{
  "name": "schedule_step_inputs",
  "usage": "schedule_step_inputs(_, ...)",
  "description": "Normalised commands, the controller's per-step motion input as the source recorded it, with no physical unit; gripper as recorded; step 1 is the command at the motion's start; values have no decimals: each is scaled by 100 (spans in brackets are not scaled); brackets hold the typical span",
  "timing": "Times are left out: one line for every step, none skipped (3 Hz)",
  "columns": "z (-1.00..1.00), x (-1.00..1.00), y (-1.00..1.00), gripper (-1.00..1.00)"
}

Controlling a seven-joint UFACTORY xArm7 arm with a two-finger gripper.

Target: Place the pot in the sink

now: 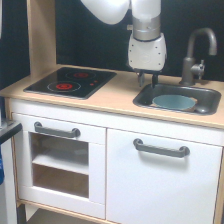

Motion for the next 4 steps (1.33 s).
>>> schedule_step_inputs(60,-26,-7,100)
schedule_step_inputs(58,-31,-7,100)
schedule_step_inputs(57,-35,-5,100)
schedule_step_inputs(54,-34,-3,100)
